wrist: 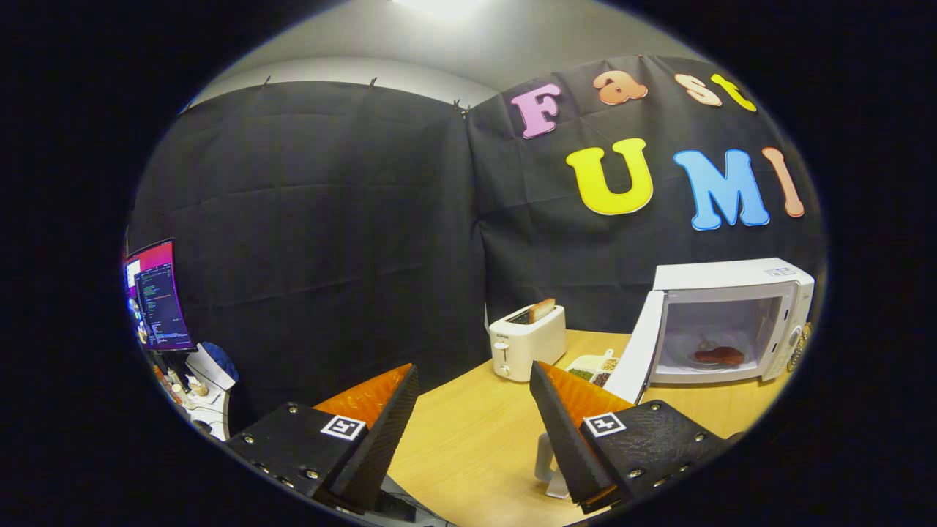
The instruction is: Open the microwave, put the food inside, and close the microwave door.
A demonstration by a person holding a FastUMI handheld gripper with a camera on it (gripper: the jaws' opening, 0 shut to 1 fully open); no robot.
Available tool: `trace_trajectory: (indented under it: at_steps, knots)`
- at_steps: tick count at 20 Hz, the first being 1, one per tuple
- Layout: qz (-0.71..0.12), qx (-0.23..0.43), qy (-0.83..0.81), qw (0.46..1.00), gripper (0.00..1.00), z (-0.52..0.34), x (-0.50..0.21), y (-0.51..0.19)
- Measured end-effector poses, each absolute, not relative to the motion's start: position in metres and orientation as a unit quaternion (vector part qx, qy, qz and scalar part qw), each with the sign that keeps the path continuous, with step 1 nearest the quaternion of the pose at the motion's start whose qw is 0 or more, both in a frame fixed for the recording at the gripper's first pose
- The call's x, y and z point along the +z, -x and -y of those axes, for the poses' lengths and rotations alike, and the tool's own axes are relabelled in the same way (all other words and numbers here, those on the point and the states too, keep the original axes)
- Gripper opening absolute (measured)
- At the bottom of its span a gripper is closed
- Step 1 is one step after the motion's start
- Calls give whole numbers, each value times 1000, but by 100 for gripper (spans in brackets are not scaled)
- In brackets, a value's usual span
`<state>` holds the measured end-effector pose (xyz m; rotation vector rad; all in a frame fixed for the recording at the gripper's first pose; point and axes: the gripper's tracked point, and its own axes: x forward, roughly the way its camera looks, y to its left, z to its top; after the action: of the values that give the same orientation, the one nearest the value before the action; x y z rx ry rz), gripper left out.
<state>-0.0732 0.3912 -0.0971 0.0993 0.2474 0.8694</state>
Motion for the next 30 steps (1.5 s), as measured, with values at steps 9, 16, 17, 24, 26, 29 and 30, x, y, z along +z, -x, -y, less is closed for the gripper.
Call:
trace_trajectory:
  at_steps: [9,16,17,24,26,29,30]
  knots:
    - [-183,394,-13,900,46,-392,-163,67]
    - [-217,369,-25,904,1,-369,-178,51]
    - [-212,369,-10,905,1,-366,-179,48]
    - [-216,353,11,910,1,-318,-182,43]
    - [-219,334,19,917,1,-296,-185,34]
    - [-226,298,22,927,1,-259,-189,12]
    - [-230,284,21,931,1,-245,-191,4]
